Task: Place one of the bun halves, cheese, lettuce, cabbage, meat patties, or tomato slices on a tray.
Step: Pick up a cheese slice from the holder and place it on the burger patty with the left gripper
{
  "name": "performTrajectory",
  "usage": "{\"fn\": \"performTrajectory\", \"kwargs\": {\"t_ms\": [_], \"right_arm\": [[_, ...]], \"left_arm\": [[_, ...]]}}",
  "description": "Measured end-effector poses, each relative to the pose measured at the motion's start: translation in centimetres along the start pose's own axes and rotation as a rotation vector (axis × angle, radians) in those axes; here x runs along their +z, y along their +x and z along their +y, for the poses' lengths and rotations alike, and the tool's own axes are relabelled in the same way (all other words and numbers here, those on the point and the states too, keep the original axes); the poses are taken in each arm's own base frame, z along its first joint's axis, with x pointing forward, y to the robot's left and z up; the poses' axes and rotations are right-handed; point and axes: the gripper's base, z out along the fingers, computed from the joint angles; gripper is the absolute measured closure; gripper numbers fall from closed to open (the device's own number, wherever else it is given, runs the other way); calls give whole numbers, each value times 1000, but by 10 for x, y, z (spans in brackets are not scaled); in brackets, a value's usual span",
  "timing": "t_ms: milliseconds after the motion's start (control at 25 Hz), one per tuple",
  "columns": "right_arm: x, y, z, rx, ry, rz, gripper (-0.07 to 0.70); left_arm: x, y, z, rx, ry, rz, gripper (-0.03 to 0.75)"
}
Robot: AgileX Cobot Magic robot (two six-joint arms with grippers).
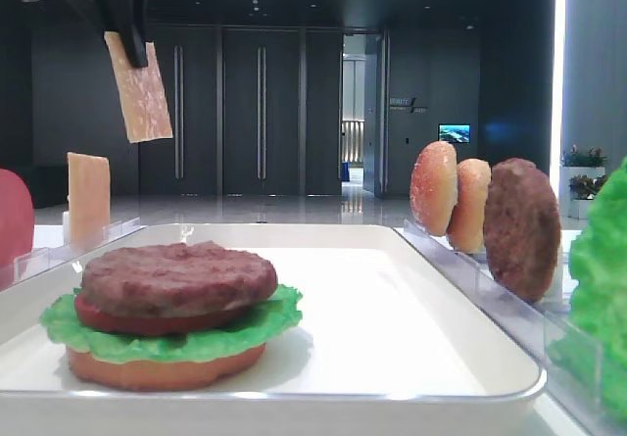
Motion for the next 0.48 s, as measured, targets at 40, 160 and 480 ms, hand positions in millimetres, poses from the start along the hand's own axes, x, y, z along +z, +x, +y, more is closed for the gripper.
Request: {"fn": "performTrajectory", "kwargs": {"t_ms": [40, 160, 480], "right_arm": [[0, 0, 0, 0, 0, 0, 141], [0, 0, 0, 0, 0, 0, 141], [0, 0, 0, 0, 0, 0, 141]], "left_arm": [[-2, 7, 0, -4, 16, 19, 681], [-1, 26, 1, -9, 48, 84, 681], [13, 76, -12, 6, 268, 217, 681]]}}
